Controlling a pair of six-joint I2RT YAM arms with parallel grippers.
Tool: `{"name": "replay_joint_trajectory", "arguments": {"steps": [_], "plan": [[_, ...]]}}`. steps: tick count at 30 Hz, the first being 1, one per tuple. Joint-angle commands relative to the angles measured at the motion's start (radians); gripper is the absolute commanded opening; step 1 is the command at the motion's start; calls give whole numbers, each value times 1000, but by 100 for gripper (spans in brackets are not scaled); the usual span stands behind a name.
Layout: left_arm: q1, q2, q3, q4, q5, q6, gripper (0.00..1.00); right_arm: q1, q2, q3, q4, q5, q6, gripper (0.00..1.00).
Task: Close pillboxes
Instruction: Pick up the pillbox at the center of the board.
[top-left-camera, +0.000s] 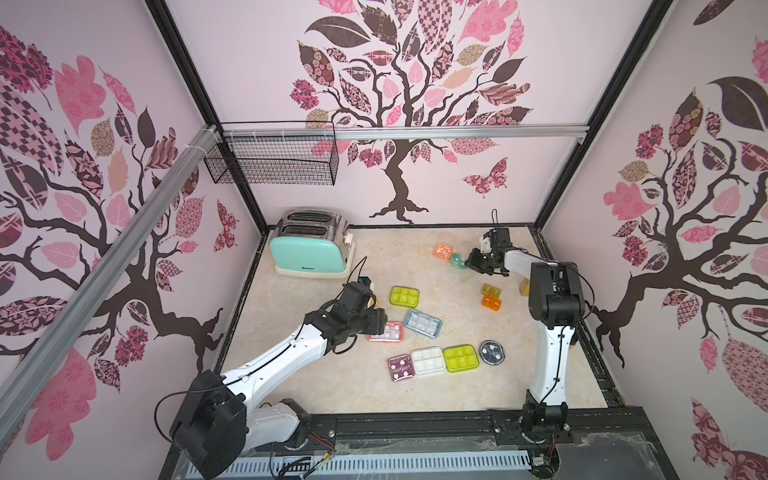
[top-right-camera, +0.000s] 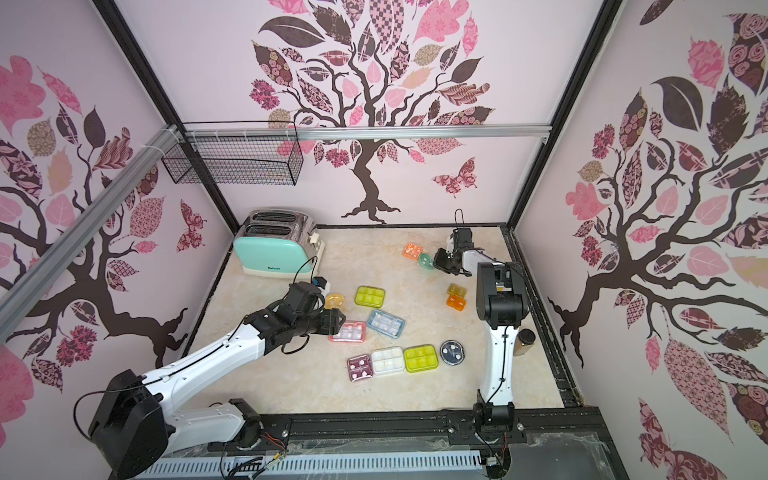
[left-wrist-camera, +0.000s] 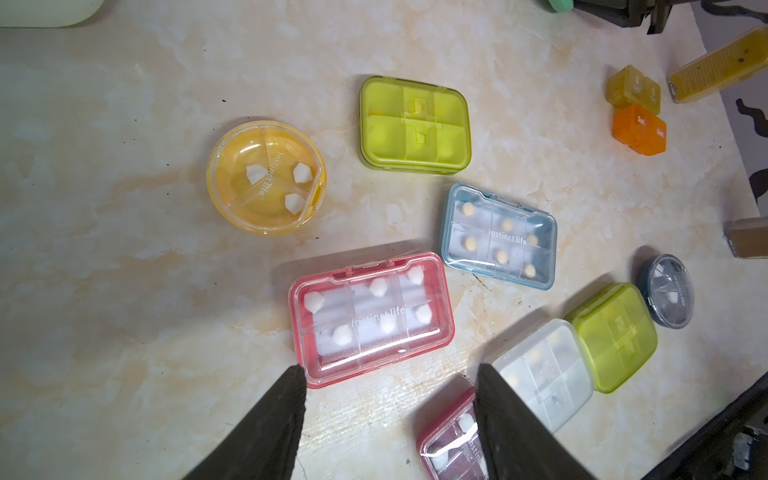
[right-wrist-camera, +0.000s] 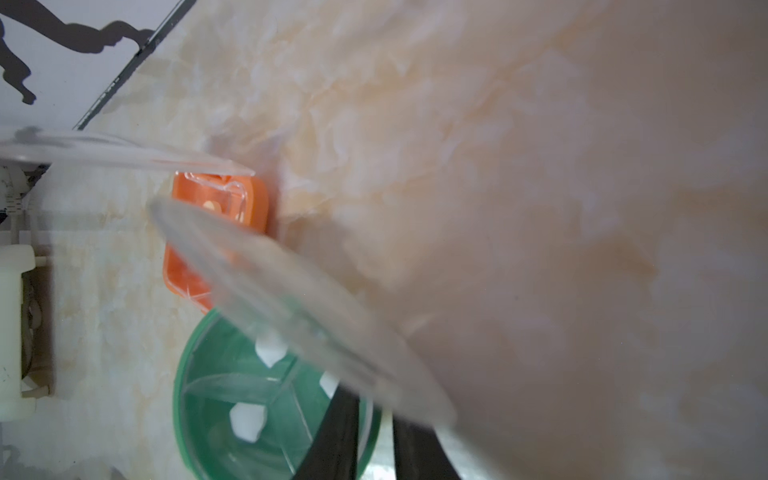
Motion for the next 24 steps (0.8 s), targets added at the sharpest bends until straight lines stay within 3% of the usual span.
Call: {"name": "replay_joint_trajectory", "arguments": {"steps": [1, 6, 14, 24], "plan": [[-1, -17, 4, 5, 0, 6, 67, -3, -57, -37, 7, 0, 0, 19], [0, -10, 4, 10, 4, 7, 67, 0, -112, -96, 25, 3, -1, 13], [0, 2, 2, 12, 9, 3, 67, 36, -216, -201, 34, 27, -21, 11], [34, -2, 5, -21, -45, -12, 66, 198, -353, -300, -51, 140, -82, 9]]}}
